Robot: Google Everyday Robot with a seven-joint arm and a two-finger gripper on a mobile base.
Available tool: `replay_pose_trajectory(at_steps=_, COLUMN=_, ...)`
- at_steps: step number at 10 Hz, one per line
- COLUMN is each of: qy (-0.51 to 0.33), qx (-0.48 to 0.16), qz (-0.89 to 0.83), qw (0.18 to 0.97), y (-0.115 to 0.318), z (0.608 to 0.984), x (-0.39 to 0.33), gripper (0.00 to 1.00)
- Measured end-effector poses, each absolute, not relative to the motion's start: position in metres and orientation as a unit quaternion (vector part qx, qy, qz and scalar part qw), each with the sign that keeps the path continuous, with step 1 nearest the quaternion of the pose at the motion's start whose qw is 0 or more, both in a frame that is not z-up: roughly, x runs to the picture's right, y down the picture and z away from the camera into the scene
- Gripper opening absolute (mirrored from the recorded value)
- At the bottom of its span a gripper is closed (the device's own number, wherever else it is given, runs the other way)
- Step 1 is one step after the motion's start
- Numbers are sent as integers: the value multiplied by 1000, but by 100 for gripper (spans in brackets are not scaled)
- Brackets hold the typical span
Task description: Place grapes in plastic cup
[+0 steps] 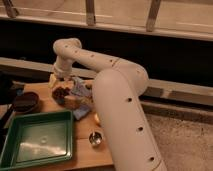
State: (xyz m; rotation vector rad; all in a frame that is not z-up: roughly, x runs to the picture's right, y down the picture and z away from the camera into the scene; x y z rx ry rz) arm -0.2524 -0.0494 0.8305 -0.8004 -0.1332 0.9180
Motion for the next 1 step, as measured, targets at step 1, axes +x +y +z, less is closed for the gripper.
replay_pose_trajectory(at_steps=1, qy=-64, qx=-372, qz=436, qw=817, y=-51, z=831, x=-250, gripper=80)
